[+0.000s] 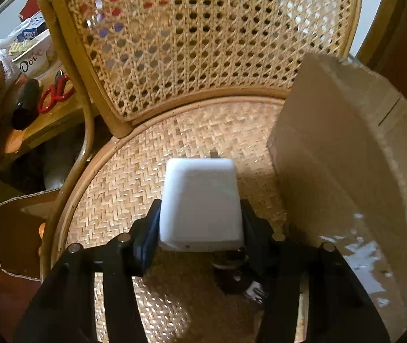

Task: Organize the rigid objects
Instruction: 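Close the left gripper on the white square device and lift it, then carry the white device into the box and open the left gripper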

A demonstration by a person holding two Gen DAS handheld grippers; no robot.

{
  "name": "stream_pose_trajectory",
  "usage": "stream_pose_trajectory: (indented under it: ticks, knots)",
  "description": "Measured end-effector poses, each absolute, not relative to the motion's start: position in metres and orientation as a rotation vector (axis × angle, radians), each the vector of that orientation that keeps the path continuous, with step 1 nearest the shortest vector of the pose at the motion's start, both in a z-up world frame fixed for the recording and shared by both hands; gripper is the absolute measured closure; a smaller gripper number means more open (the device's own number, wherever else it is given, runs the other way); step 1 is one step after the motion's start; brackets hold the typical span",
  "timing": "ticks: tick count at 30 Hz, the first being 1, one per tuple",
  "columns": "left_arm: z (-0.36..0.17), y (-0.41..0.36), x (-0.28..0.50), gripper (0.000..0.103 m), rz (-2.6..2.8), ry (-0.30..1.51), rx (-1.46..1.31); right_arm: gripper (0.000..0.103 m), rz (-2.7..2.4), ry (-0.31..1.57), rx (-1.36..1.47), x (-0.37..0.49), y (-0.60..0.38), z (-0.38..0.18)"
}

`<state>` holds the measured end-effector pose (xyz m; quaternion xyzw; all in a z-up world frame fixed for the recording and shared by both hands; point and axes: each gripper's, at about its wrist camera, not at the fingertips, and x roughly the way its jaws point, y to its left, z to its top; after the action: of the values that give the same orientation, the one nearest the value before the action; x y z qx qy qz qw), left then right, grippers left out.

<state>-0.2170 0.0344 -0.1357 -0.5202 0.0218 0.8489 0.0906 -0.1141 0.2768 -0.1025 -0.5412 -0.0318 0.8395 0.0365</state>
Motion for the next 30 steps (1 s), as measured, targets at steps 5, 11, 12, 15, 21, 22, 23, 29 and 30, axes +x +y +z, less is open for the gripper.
stream_pose_trajectory:
  ticks: [5, 11, 12, 15, 21, 22, 23, 29, 30]
  knots:
    - [-0.11, 0.032, -0.203, 0.053, 2.58, 0.078, -1.463, 0.095, 2.577, -0.099, -1.663, -0.114, 0.277, -0.102]
    - [-0.071, 0.023, -0.191, 0.053, 2.675, 0.081, -1.311, 0.095, 2.578, -0.1, -1.663, -0.114, 0.277, -0.103]
    - [-0.066, 0.024, -0.186, 0.053, 2.681, 0.061, -1.289, 0.095, 2.578, -0.101, -1.663, -0.114, 0.277, -0.103]
    - [-0.043, 0.024, -0.171, 0.053, 2.693, 0.011, -1.207, 0.095, 2.578, -0.098, -1.663, -0.115, 0.277, -0.102]
    - [-0.01, 0.042, -0.137, 0.053, 2.734, 0.023, -1.015, 0.095, 2.578, -0.097, -1.663, -0.114, 0.277, -0.103]
    - [-0.005, 0.047, -0.132, 0.053, 2.725, 0.028, -0.981, 0.095, 2.578, -0.097, -1.663, -0.114, 0.277, -0.103]
    - [-0.001, 0.052, -0.127, 0.053, 2.714, 0.029, -0.96, 0.095, 2.578, -0.099, -1.663, -0.114, 0.277, -0.103]
    - [-0.001, 0.092, -0.109, 0.053, 2.575, 0.075, -0.971, 0.095, 2.578, -0.099, -1.663, -0.115, 0.277, -0.103]
    - [-0.002, 0.099, -0.107, 0.053, 2.566, 0.1, -0.971, 0.095, 2.577, -0.098, -1.663, -0.114, 0.277, -0.103]
